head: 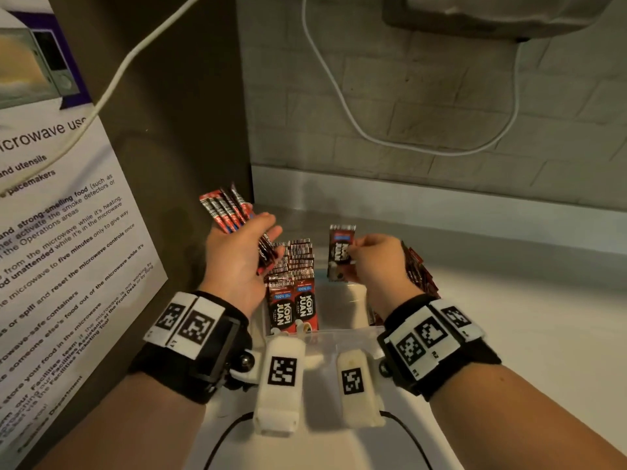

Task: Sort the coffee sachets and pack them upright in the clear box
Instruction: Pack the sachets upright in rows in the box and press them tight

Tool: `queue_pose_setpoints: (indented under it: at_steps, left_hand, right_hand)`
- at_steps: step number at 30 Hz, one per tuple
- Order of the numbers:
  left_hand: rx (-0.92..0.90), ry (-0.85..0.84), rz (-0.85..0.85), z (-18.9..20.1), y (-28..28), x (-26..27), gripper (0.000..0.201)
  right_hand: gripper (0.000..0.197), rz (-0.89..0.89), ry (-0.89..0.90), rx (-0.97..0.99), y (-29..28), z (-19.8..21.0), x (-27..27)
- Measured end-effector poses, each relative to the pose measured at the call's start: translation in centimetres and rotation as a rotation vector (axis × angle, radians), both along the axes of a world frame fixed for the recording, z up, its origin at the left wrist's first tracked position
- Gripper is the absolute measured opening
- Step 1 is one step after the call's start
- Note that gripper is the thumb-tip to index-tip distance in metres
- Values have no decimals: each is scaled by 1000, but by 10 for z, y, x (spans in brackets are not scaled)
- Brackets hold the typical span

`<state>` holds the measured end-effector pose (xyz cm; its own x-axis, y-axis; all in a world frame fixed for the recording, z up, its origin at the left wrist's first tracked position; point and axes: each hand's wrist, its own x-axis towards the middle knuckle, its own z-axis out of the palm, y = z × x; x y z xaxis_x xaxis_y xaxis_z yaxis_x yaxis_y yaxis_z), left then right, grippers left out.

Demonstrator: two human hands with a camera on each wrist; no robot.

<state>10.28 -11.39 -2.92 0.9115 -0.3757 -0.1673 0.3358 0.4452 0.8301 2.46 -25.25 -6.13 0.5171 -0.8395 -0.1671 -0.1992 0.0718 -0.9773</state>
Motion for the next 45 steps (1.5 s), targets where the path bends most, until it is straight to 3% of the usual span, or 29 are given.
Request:
queue_pose_setpoints:
  at_steps: [4,10,18,29,32,34,36,38,41,43,45]
  left_hand:
    - [-16,12,-2,-1,3,2,24]
    - [-9,20,7,-9,7,5,29]
    - [-22,13,-19,-14,3,9,29]
    - [-13,22,-60,-20,-1,7,27]
    - [-17,32,-75,-20,-1,6,25]
    - [-26,35,-103,-19,-2,6,21]
    - [-44,43,-144,-18,-2,4,15]
    - [-65,50,-210,-16,-2,3,18]
    - [-68,25,-323,-14,-4,-1,24]
    - [-58,10,-355,-13,-8,-5,14]
    - [-48,1,-362,-10,-11,-9,6]
  right_hand:
    - [27,5,106,4,-2,-33,14]
    - [39,11,98,26,0,-45,19]
    - [31,77,97,-197,9,-34,15]
    - [26,16,100,-200,7,-35,19]
    - [15,17,107,-215,9,-34,17]
    - [6,-21,87,-274,8,-30,14]
    - [16,-86,41,-343,8,-20,9]
    - [13,-99,-77,-348,13,-1,4]
    - [15,139,-176,-189,27,26,-7]
    - [16,340,-178,-75,35,37,-16]
    - [21,433,-150,-40,38,43,-24]
